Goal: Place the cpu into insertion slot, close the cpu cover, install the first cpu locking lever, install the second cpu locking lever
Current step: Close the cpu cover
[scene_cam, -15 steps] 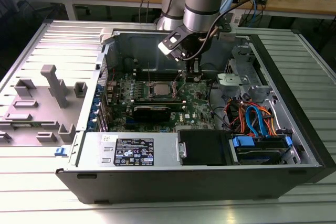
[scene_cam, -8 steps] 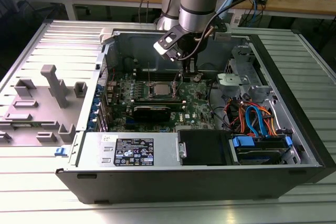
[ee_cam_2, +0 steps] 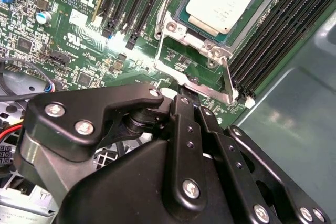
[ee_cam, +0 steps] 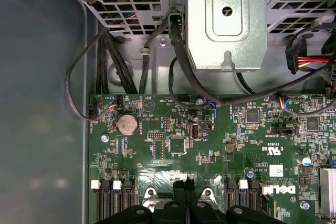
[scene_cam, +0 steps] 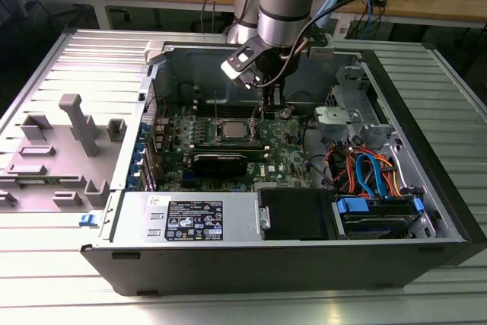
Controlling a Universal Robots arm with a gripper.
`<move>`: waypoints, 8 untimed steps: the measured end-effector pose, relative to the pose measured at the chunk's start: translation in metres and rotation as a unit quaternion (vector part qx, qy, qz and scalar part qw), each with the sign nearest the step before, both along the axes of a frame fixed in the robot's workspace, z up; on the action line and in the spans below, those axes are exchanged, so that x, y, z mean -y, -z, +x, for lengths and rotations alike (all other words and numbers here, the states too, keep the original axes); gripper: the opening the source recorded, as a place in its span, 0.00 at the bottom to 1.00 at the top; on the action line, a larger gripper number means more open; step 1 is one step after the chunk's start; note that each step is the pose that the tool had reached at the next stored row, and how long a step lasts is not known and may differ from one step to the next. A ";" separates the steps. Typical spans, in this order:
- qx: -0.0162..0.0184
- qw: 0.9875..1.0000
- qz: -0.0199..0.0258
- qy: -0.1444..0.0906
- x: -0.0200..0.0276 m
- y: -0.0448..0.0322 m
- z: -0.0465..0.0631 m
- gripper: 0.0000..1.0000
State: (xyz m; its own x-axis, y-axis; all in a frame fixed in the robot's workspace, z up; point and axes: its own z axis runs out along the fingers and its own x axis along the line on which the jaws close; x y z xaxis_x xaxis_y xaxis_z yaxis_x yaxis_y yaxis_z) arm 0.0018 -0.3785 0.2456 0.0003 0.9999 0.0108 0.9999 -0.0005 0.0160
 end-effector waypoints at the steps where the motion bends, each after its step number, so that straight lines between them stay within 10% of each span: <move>1: 0.000 1.000 0.000 0.000 0.0000 0.0000 0.000 0.11; 8: 0.000 1.000 0.000 0.000 0.0000 0.0003 -0.003 0.11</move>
